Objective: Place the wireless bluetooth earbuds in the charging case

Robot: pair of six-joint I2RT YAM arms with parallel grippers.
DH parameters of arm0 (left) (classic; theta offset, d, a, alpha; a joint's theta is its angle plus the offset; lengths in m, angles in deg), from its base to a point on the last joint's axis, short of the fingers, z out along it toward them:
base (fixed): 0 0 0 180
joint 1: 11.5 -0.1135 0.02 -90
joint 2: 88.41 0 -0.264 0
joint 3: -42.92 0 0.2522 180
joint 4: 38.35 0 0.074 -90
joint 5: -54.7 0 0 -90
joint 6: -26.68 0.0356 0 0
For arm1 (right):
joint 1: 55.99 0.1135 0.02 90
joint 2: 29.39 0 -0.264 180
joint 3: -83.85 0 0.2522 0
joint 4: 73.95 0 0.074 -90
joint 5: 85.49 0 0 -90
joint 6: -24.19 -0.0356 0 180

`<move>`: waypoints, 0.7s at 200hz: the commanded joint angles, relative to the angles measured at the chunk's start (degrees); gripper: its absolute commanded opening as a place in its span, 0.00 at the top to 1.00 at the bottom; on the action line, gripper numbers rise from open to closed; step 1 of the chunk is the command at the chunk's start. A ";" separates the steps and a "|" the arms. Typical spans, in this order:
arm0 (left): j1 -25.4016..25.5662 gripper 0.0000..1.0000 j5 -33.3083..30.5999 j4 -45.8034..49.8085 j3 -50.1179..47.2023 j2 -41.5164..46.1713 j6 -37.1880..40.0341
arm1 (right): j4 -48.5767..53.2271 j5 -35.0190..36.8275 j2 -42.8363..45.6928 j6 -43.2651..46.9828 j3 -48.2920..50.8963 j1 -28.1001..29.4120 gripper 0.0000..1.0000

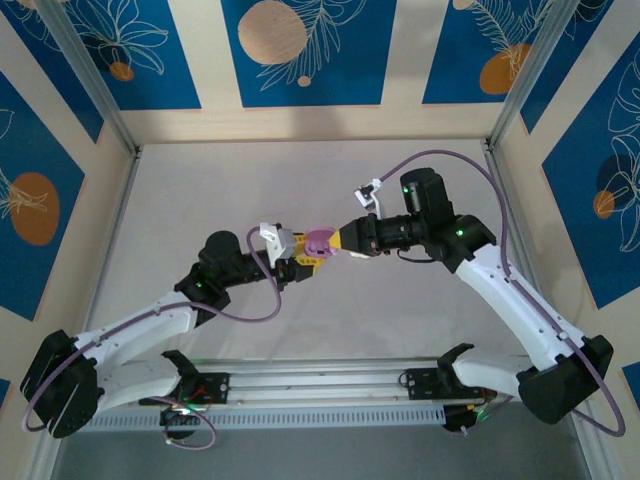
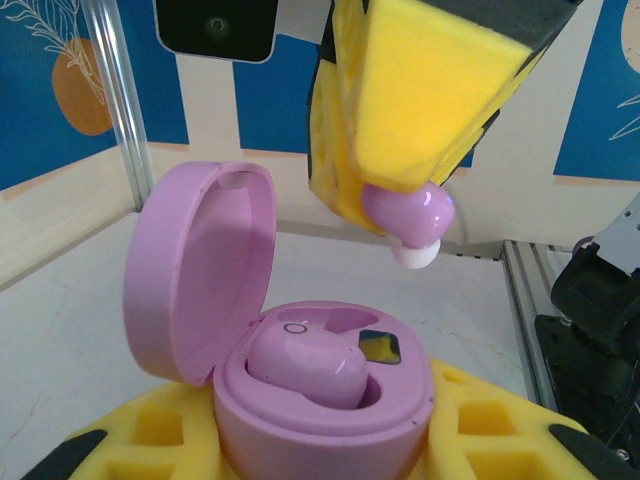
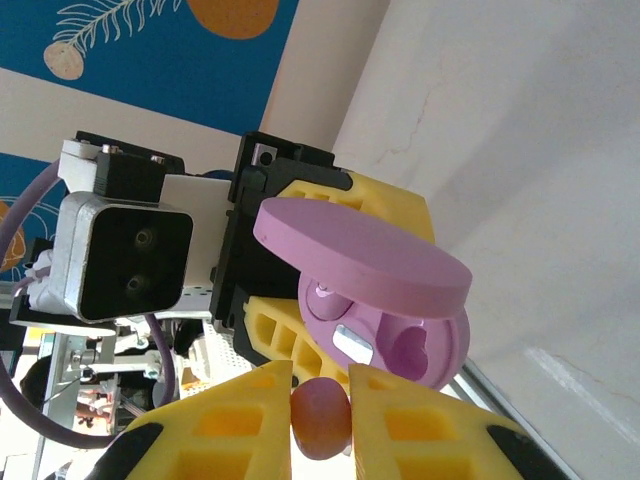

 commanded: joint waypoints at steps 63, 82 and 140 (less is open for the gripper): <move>0.84 0.76 3.03 -3.11 1.92 0.43 -1.46 | -1.00 0.53 -2.03 0.99 -1.48 0.92 0.81; 0.85 0.76 3.26 -3.49 1.89 0.39 -1.72 | -1.25 0.35 -2.50 0.77 -1.36 1.14 0.81; 0.87 0.76 3.51 -4.38 1.91 0.39 -2.12 | -0.63 2.16 -3.30 0.90 -1.01 1.44 0.81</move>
